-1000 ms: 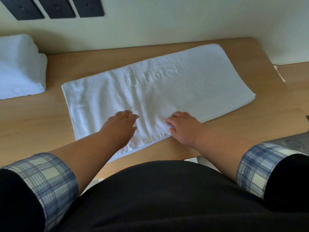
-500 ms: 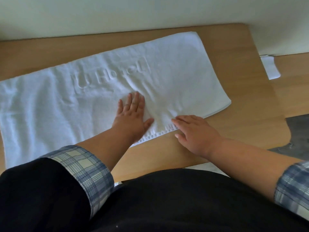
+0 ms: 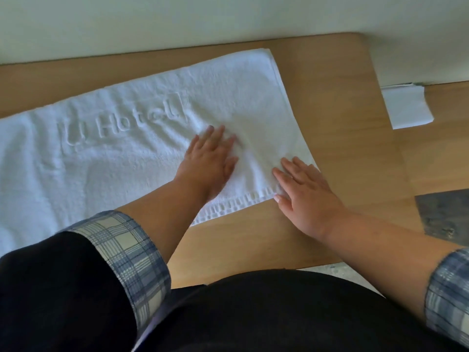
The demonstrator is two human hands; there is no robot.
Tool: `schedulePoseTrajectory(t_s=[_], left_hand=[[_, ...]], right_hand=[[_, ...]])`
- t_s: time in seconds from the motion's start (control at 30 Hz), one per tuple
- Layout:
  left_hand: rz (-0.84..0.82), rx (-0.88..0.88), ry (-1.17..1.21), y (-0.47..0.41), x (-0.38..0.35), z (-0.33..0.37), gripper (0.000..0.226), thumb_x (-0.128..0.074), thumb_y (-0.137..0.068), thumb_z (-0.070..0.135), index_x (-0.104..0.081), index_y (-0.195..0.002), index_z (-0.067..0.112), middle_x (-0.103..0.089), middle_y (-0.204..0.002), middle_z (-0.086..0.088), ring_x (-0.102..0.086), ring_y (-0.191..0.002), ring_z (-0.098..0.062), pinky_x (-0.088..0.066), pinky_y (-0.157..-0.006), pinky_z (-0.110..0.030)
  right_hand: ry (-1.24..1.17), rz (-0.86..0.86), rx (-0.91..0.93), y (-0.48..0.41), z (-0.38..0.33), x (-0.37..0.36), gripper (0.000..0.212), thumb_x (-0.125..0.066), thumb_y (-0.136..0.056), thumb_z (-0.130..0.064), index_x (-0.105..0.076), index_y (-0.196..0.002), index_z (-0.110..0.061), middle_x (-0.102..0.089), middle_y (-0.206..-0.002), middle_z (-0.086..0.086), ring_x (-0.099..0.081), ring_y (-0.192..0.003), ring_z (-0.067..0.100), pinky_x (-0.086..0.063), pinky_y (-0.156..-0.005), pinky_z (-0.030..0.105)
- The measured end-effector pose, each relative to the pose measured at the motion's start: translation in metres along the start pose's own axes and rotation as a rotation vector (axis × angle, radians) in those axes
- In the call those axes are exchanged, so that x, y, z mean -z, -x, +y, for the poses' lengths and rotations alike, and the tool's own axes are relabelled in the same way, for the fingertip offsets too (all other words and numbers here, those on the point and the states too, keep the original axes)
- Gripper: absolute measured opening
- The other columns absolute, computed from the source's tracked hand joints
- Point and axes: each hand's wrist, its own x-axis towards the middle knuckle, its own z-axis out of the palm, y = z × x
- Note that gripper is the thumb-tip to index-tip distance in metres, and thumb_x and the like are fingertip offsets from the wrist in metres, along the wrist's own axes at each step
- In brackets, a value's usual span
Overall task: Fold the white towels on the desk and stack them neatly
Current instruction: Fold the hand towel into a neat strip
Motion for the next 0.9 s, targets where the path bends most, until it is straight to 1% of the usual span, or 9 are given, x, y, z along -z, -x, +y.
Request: schedulePoseTrajectory(t_s=[0.07,0.13,0.3,0.43,0.6,0.7,0.77,0.83,0.9], left_hand=[[-0.002,0.250,0.003,-0.014,0.002,-0.011,0.072,-0.019,-0.098,0.061,-0.004,-0.158,0.024,0.008,-0.165,-0.007,0.013,-0.151,-0.023,0.009,-0.120,-0.041],[-0.027,0.293,-0.048,-0.029,-0.001,-0.006,0.080,-0.018,-0.095,0.067,0.005,-0.157,0.023,0.016,-0.164,-0.009,0.018,-0.149,-0.025,0.009,-0.121,-0.045],[-0.052,0.083,-0.114,-0.061,-0.016,0.060,0.085,-0.007,-0.093,0.068,0.014,-0.155,0.013,0.021,-0.162,-0.012,0.022,-0.148,-0.027,0.009,-0.120,-0.049],[-0.117,-0.062,-0.104,-0.076,-0.023,0.109,0.073,-0.008,-0.100,0.057,0.013,-0.155,0.015,0.021,-0.163,-0.007,0.021,-0.148,-0.025,0.012,-0.120,-0.047],[-0.105,-0.402,-0.034,-0.091,-0.005,0.098,0.057,-0.024,-0.105,0.037,-0.010,-0.158,0.020,-0.006,-0.166,0.000,0.003,-0.152,-0.017,0.008,-0.121,-0.034],[0.089,-0.065,0.019,-0.109,0.012,0.058,0.058,-0.026,-0.104,0.037,-0.014,-0.158,0.020,-0.010,-0.165,-0.005,0.000,-0.152,-0.022,0.003,-0.122,-0.041],[0.083,0.213,0.000,-0.127,0.019,0.032,0.063,-0.026,-0.102,0.046,-0.011,-0.158,0.020,-0.001,-0.166,-0.009,0.004,-0.152,-0.026,0.003,-0.122,-0.046],[0.016,0.316,-0.022,-0.147,0.023,0.018,0.070,-0.025,-0.099,0.055,-0.007,-0.158,0.021,0.005,-0.165,-0.011,0.008,-0.151,-0.028,0.003,-0.121,-0.049],[-0.010,0.293,-0.054,-0.163,0.021,0.019,0.073,-0.022,-0.097,0.060,-0.005,-0.158,0.023,0.007,-0.165,-0.010,0.009,-0.151,-0.028,0.004,-0.121,-0.050]], right_hand=[[0.006,-0.003,-0.022,0.001,0.007,-0.004,0.066,-0.026,-0.098,-0.055,-0.016,-0.158,-0.028,-0.003,-0.167,-0.001,0.009,-0.153,0.017,0.006,-0.121,0.044],[-0.020,0.010,-0.027,0.001,0.017,-0.009,0.070,-0.025,-0.097,-0.059,-0.011,-0.159,-0.027,0.001,-0.167,-0.001,0.013,-0.152,0.016,0.010,-0.120,0.043],[-0.057,0.081,-0.027,-0.001,0.031,-0.019,0.076,-0.023,-0.096,-0.061,-0.019,-0.158,-0.016,-0.008,-0.167,0.005,0.001,-0.153,0.021,-0.004,-0.122,0.049],[-0.066,0.156,-0.091,-0.002,0.037,-0.024,0.080,-0.029,-0.096,-0.058,-0.020,-0.155,-0.005,-0.019,-0.163,0.015,-0.013,-0.152,0.027,-0.012,-0.122,0.054],[-0.036,0.215,-0.082,-0.003,0.038,-0.029,0.079,-0.032,-0.096,-0.060,-0.015,-0.157,-0.013,-0.016,-0.163,0.018,-0.018,-0.151,0.034,-0.015,-0.119,0.059],[-0.027,0.243,-0.056,-0.002,0.040,-0.030,0.074,-0.035,-0.096,-0.061,-0.025,-0.156,-0.020,-0.016,-0.164,0.016,-0.020,-0.149,0.037,-0.017,-0.117,0.062],[-0.025,0.241,-0.049,-0.002,0.041,-0.031,0.074,-0.034,-0.096,-0.061,-0.028,-0.156,-0.018,-0.015,-0.164,0.014,-0.019,-0.150,0.036,-0.017,-0.117,0.063],[-0.025,0.243,-0.051,-0.003,0.041,-0.032,0.075,-0.033,-0.097,-0.060,-0.031,-0.154,-0.012,-0.017,-0.164,0.014,-0.019,-0.150,0.035,-0.018,-0.117,0.063],[-0.037,0.252,-0.064,-0.004,0.041,-0.032,0.076,-0.034,-0.097,-0.058,-0.033,-0.153,-0.006,-0.019,-0.163,0.015,-0.022,-0.149,0.035,-0.018,-0.117,0.062]])
